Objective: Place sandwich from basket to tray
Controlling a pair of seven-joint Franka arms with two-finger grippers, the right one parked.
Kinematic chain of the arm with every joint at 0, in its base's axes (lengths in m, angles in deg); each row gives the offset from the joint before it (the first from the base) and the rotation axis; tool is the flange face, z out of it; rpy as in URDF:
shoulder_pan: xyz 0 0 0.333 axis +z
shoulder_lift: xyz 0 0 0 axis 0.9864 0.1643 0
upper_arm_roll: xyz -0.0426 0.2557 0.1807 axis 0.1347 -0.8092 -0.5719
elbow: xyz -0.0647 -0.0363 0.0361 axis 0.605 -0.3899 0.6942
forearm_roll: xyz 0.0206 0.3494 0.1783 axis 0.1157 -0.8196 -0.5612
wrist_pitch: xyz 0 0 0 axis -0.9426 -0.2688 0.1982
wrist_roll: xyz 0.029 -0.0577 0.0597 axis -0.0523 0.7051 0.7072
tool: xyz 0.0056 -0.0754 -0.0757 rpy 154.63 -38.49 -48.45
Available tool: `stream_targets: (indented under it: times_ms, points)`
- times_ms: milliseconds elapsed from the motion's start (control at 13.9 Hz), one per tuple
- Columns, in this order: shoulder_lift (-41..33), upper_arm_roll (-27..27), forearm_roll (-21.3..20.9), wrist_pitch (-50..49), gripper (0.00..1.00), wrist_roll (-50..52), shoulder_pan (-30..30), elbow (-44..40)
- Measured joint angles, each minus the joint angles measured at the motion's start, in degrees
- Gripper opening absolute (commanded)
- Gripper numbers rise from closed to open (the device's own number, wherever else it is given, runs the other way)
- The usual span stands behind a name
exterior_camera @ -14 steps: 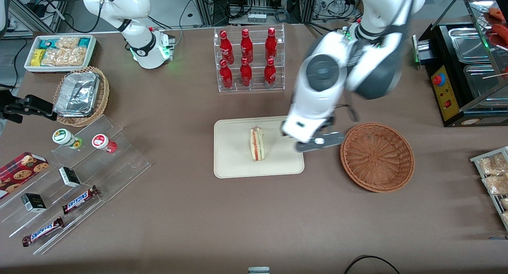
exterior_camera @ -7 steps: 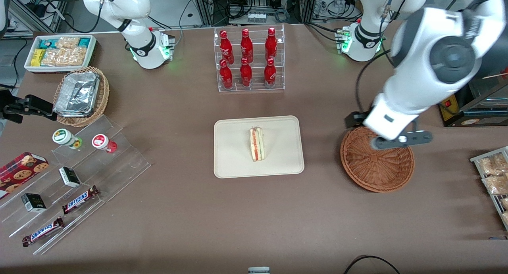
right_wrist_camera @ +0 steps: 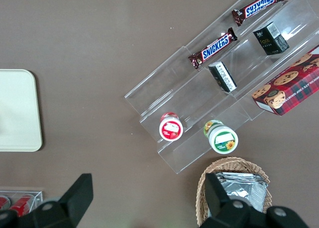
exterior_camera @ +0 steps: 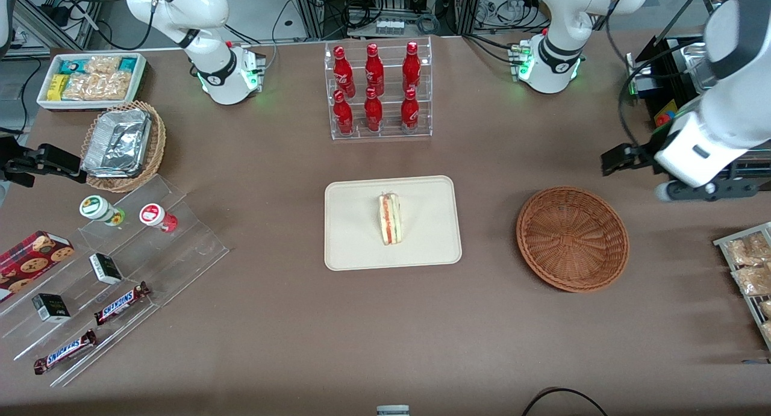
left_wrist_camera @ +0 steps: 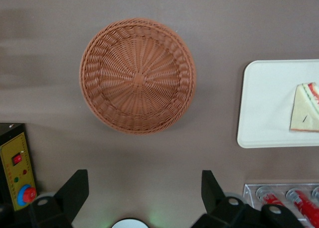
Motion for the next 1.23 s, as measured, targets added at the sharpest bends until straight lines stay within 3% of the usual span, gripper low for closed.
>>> stream_targets:
  times_ms: [360,649,937,1225]
  points:
    - [-4.6,-0.7,-3.5,0.0,1.00,-0.2,0.1,3.8]
    - [-5.8,-0.4,-3.9,0.2,1.00,-0.2,0.3,4.4]
    - [-4.4,10.3,-3.9,0.6,1.00,-0.2,9.3,2.0]
    - [-2.7,12.9,-3.8,0.6,1.00,-1.5,12.2,-1.1]
